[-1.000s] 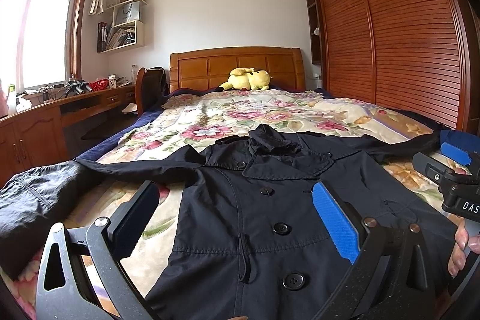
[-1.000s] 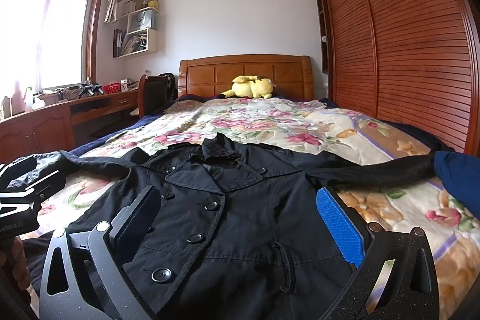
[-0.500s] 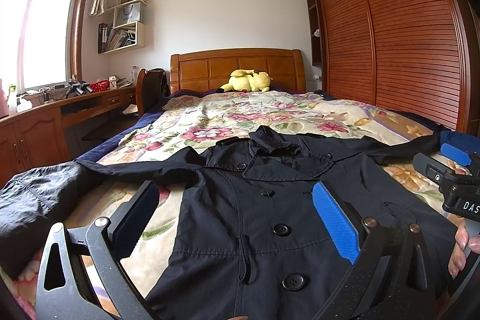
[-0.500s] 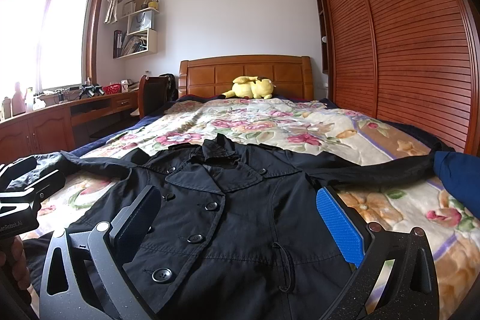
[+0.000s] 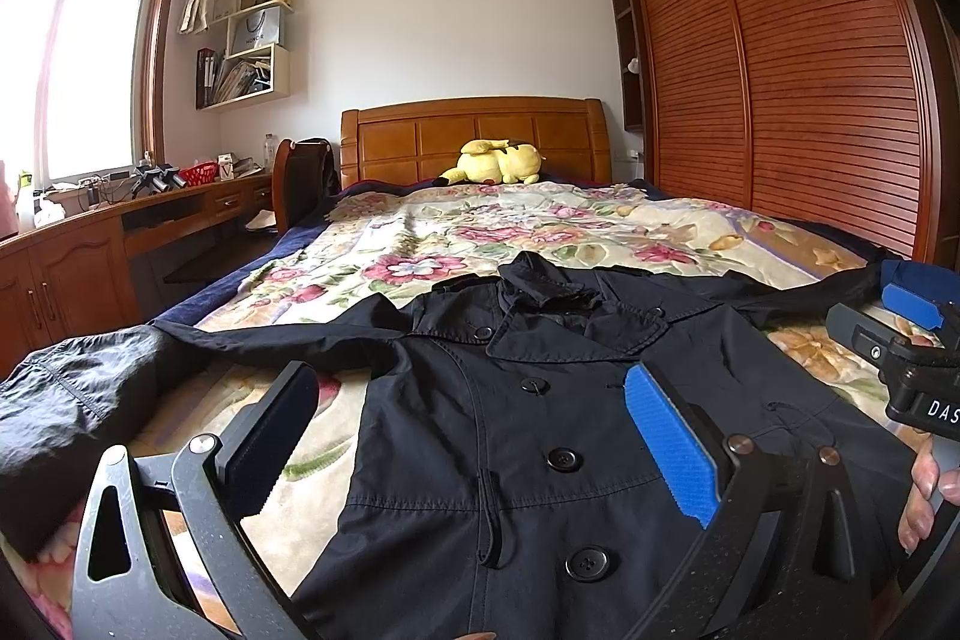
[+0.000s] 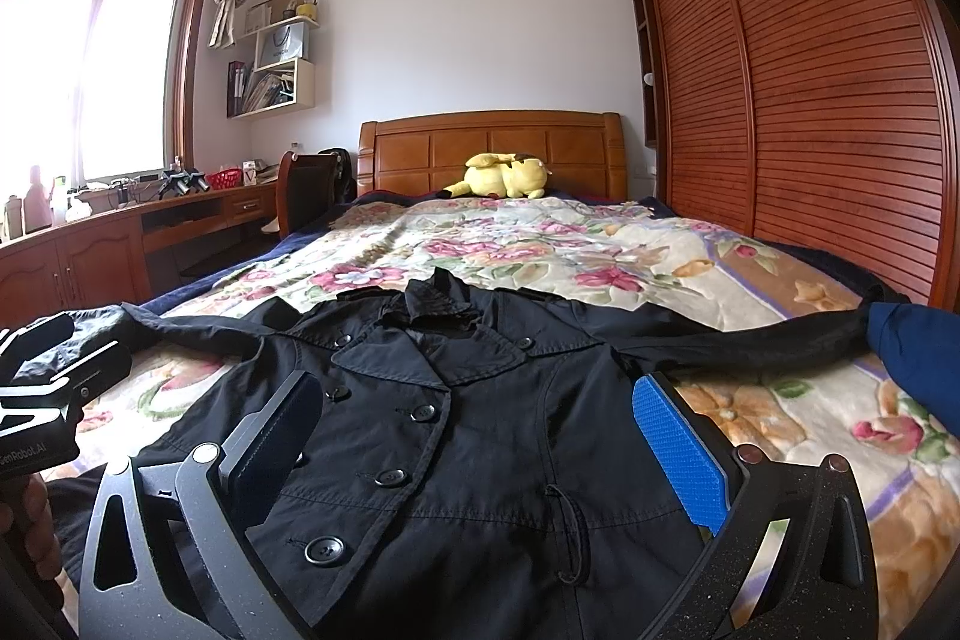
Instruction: Fold large clothes
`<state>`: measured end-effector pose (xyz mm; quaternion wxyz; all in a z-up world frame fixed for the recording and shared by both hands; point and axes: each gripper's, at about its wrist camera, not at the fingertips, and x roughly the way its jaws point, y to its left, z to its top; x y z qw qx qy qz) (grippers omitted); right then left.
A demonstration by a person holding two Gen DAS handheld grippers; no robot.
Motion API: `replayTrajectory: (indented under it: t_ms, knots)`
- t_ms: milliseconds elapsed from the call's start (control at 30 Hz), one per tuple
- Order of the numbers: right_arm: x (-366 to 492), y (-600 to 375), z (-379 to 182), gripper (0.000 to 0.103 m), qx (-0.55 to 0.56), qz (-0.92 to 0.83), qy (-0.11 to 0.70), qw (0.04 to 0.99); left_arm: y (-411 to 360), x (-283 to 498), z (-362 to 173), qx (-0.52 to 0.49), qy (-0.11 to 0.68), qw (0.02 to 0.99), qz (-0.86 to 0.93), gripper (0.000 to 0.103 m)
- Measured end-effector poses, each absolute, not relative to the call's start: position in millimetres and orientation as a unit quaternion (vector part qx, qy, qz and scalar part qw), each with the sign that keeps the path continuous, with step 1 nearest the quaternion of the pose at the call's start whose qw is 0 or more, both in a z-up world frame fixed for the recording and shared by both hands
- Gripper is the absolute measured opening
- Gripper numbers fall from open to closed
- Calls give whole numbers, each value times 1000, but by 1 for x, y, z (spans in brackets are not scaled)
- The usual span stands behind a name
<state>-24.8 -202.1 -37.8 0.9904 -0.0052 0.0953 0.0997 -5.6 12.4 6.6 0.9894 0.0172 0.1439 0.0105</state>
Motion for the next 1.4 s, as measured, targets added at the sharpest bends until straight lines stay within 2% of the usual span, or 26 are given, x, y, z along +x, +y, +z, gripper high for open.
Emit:
replayTrajectory:
  t_ms: [667,1400]
  knots:
    - [-25,-202,-38,103,-5,101,98,990,13,-6,11,20,149,989,11,102]
    - [6,-159,-22,103,-13,180,129,975,66,18,-11,67,230,970,39,102]
